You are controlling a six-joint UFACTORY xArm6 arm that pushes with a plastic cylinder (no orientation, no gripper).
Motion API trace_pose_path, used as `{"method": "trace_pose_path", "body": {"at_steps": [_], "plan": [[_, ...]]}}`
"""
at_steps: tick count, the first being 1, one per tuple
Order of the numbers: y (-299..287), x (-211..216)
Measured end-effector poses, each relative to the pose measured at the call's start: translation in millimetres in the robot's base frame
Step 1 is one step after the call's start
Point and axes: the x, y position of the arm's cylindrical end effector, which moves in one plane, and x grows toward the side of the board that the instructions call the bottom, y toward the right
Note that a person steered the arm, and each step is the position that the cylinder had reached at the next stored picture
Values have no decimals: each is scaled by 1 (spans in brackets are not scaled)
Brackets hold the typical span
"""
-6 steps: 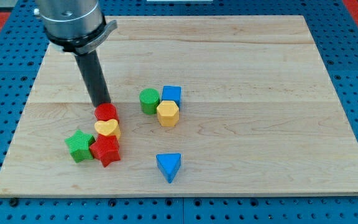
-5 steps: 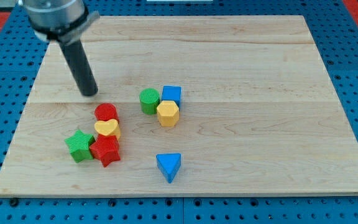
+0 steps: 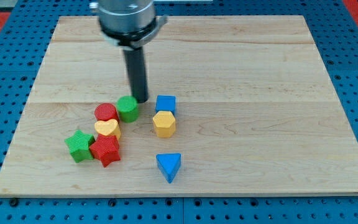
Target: Push the blue cube and green circle above the green star
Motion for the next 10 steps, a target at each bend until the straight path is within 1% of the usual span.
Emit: {"method": "trace_pose_path", "body": {"at_steps": [1,2,3,4,5,6,7,8,9,10], "plan": [[-5,9],[5,-23],[89,-23],[117,0],[65,8],[2,25],[-37,39],[14,19],[118,20],[179,32]]}}
